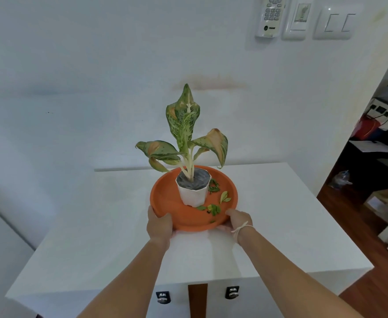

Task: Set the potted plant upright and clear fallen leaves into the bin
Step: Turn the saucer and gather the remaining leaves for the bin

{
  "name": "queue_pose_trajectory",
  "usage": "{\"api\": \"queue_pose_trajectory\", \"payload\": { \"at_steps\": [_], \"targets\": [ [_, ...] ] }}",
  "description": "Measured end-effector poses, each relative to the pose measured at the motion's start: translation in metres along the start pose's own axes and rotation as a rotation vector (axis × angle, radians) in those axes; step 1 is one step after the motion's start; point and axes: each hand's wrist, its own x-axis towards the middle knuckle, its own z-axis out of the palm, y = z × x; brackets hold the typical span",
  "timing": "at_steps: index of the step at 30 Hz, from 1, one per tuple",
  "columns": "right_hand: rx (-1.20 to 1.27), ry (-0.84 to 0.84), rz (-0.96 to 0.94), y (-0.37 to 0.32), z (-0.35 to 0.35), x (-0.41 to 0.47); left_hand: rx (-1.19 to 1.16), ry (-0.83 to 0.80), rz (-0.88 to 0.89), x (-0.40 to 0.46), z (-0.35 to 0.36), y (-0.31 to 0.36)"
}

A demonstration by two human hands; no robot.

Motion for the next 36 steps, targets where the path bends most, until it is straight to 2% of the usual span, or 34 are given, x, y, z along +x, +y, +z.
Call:
{"api": "queue_pose_trajectory", "payload": {
  "at_steps": [5, 9, 12, 16, 21, 28, 36],
  "targets": [
    [0.025, -0.047, -0.006, -0.006, -0.008, -0.001, 0.077, -0.052, 0.022, 0.009, -0.009, 0.006],
    [-0.024, -0.013, -0.024, -0.013, -0.022, 0.004, 0.147, -0.071, 0.034, 0.023, -0.023, 0.011],
    [-0.125, 0.023, -0.062, -0.017, -0.029, 0.008, 0.258, -0.092, 0.070, 0.031, -0.033, 0.013],
    [-0.278, 0.051, -0.117, -0.020, -0.027, 0.007, 0.295, -0.058, 0.082, 0.036, -0.037, 0.016],
    [-0.290, 0.035, -0.101, -0.025, -0.027, 0.003, 0.224, -0.018, 0.088, 0.036, -0.036, 0.014],
    [-0.368, 0.130, -0.158, -0.019, -0.019, 0.000, 0.129, 0.019, 0.093, 0.026, -0.026, 0.004],
    [-0.146, 0.190, -0.096, -0.001, -0.004, -0.014, -0.028, -0.039, 0.070, 0.005, 0.005, -0.007]
  ]
}}
